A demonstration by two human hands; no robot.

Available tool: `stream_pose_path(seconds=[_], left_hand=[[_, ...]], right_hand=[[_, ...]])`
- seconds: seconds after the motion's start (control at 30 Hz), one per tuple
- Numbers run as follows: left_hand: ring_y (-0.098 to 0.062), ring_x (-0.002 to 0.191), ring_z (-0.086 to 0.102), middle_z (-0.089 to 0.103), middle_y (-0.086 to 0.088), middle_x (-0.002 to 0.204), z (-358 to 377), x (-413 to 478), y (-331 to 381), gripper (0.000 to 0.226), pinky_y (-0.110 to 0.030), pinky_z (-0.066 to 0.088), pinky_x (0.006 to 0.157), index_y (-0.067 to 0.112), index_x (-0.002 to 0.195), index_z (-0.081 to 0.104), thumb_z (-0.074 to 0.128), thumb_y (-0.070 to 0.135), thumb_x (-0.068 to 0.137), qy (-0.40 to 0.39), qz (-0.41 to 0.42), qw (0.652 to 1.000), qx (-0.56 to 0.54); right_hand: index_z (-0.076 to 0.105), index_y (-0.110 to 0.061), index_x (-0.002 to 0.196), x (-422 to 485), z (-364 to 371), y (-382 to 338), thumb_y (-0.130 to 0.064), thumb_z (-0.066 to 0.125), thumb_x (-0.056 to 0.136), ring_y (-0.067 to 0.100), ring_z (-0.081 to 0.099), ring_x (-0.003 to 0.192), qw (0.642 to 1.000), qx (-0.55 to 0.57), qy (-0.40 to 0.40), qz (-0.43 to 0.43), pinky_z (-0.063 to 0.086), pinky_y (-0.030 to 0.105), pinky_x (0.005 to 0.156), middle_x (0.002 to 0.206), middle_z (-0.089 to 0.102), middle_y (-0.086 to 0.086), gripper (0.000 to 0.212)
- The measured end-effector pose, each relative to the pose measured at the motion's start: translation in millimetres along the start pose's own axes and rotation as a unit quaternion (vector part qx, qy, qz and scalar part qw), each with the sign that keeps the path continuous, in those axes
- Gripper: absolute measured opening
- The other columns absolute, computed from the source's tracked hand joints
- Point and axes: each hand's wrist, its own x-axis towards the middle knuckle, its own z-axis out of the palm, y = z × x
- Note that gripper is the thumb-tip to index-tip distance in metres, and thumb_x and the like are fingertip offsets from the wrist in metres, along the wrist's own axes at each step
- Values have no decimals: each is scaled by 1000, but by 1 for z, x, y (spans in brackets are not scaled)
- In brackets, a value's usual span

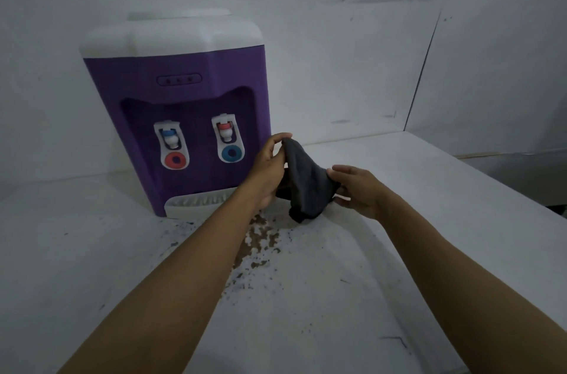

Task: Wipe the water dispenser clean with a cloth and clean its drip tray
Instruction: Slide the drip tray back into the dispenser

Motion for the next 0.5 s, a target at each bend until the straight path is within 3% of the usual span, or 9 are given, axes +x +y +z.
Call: stream_pose_path(seconds=[0.13,0.23,0.33,0.43,0.5], left_hand=[[-21,97,63,65,-2,112,4,6,-1,18,-38,58,78,45,115,57,51,40,99,-12,-27,1000,-4],[-20,85,63,67,-6,97,9,10,2,25,-30,54,62,33,117,57,48,18,100,9,-16,1000,-23],[-24,92,63,66,-11,99,13,19,8,32,-33,54,71,18,111,59,42,0,92,19,1,1000,-10],[-24,105,59,63,-7,111,20,27,14,27,-36,53,84,17,108,61,44,6,92,50,26,998,38],[-17,105,59,62,-2,111,24,34,14,22,-31,53,87,18,112,60,58,11,92,54,57,993,84]], right_hand=[[52,-15,126,-5,-5,-11,-13,60,92,26,58,105,995,90,-3,-52,52,39,85,119,58,11,36],[51,-17,128,-3,-10,-19,-6,62,89,21,57,106,985,69,51,-149,52,36,91,120,56,10,42],[53,-30,125,-1,-24,-29,-3,65,86,17,48,121,969,-21,100,-225,47,37,100,129,52,2,49],[57,-27,123,3,-39,-40,-2,67,83,21,51,118,974,19,106,-198,49,37,96,129,53,2,48],[58,-18,124,6,-44,-40,-10,66,85,22,55,111,982,57,100,-149,50,32,88,126,56,6,41]])
